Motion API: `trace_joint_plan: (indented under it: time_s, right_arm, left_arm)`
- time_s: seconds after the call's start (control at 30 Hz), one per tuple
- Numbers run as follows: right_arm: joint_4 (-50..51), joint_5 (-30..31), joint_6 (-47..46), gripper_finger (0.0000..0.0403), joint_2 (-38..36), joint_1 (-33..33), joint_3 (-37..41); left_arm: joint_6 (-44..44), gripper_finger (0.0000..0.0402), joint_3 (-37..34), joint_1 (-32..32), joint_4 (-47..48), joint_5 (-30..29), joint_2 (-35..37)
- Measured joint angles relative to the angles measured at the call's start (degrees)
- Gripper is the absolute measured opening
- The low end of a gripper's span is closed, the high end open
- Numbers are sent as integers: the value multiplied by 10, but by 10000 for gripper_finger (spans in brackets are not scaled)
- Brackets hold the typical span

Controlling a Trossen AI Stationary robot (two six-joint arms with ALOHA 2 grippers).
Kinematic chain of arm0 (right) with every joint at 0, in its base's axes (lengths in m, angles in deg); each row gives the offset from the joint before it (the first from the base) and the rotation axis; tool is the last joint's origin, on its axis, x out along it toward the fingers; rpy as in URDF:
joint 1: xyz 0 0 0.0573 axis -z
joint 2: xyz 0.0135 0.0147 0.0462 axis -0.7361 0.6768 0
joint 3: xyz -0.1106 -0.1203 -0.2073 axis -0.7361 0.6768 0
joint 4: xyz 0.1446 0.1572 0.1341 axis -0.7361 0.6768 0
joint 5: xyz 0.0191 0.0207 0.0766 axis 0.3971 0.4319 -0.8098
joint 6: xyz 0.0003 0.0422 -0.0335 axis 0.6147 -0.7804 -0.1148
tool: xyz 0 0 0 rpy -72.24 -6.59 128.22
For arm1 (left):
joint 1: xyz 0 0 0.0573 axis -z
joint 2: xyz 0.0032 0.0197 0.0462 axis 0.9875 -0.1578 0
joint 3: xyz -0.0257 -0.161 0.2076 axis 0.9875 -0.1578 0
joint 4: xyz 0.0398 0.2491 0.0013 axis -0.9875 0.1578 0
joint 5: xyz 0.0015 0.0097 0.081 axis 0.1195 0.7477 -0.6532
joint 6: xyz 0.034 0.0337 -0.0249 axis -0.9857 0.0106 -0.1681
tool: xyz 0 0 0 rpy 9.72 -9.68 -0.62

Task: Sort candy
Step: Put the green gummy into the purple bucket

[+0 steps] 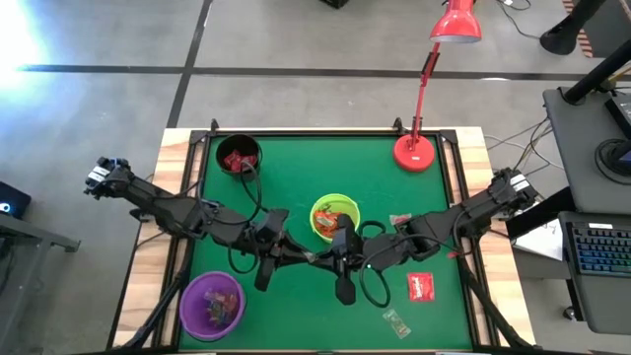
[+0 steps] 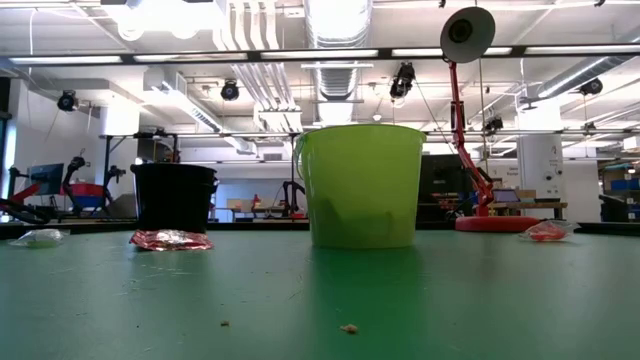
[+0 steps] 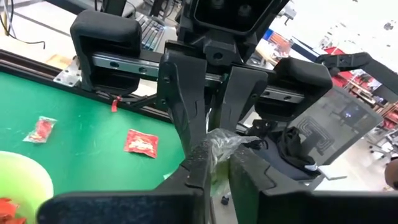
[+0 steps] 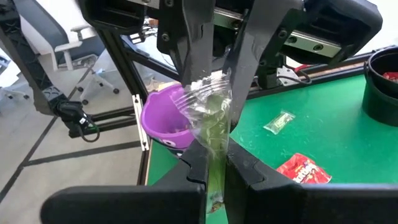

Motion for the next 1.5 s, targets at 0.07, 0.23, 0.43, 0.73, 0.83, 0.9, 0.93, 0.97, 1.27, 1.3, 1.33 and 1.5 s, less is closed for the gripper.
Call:
trace_joint_plan:
  time_s: [0.07, 0.23, 0.43, 0.73, 0.83, 0.9, 0.93, 0.97, 1.27, 1.3, 1.33, 1.5]
  right_arm:
    - [0, 0, 0, 13, 0, 0, 0]
    - [0, 0, 0, 13, 0, 0, 1]
    - [0, -1, 0, 13, 0, 2, 1]
    - [1, -2, 4, 13, 0, 6, 1]
    - [1, -2, 10, 13, 1, 6, 1]
    - [0, -2, 15, 13, 2, 6, 1]
    - [0, -3, 15, 14, 2, 6, 1]
    - [0, -4, 14, 17, 2, 7, 1]
    - [3, -43, 4, 101, 3, 25, 1]
    - [2, -43, 0, 112, 3, 25, 1]
    - [2, -43, 0, 121, 3, 25, 1]
    - [-2, -70, -1, 154, -5, 23, 0]
  left_arm:
    - [-5, 10, 1, 0, 6, 0, 0]
    - [-9, 4, 1, 0, 11, 0, 0]
    - [-10, 4, 1, 0, 13, 3, 0]
    - [-10, 4, 1, 0, 15, 9, 0]
    - [-10, 4, 1, 0, 15, 10, 0]
    - [-12, 4, 1, 0, 17, 11, 0]
    - [-13, 4, 1, 0, 17, 11, 0]
    - [-13, 4, 1, 0, 17, 11, 0]
    - [-8, 3, 4, 1, 23, 15, 0]
    - [-8, 3, 7, 1, 27, 16, 0]
    - [-8, 3, 10, 1, 37, 16, 0]
    - [9, 3, 50, 1, 206, 17, 0]
